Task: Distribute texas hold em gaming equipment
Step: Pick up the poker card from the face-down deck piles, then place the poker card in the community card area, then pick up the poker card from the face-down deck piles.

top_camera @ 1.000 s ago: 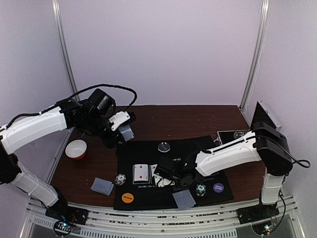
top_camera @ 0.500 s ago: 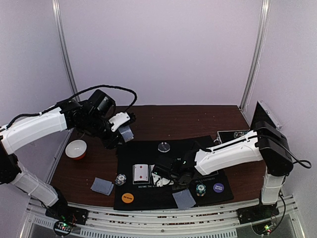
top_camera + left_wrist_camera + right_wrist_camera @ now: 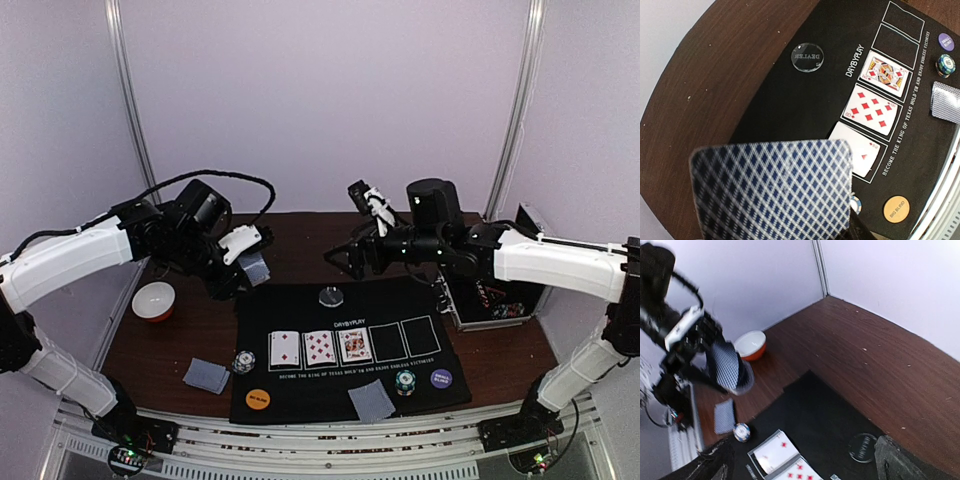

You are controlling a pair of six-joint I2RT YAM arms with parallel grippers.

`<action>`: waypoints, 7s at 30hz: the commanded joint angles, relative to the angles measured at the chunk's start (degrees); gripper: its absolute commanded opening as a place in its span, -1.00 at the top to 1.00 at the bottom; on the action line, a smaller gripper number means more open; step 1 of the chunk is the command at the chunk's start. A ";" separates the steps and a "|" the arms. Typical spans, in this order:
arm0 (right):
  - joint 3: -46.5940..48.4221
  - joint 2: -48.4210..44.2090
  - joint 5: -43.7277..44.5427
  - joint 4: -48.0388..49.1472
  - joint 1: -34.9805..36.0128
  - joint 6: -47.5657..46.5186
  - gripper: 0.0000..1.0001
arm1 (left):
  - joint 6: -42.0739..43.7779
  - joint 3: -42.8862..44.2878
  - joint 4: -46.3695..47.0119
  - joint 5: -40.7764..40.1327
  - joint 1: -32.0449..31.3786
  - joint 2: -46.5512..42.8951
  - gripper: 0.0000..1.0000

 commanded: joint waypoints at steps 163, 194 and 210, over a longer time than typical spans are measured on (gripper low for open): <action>16.48 17.12 -21.80 14.19 -1.46 18.64 -0.99 | 2.18 -0.45 2.50 1.17 0.34 -3.61 0.18; 28.22 29.39 -13.19 2.71 4.68 11.51 0.20 | 2.67 -0.95 3.09 2.57 0.35 -4.08 0.19; 29.91 26.26 -12.21 -5.76 4.00 7.10 0.99 | 2.29 -1.53 3.29 1.02 0.37 -4.45 0.19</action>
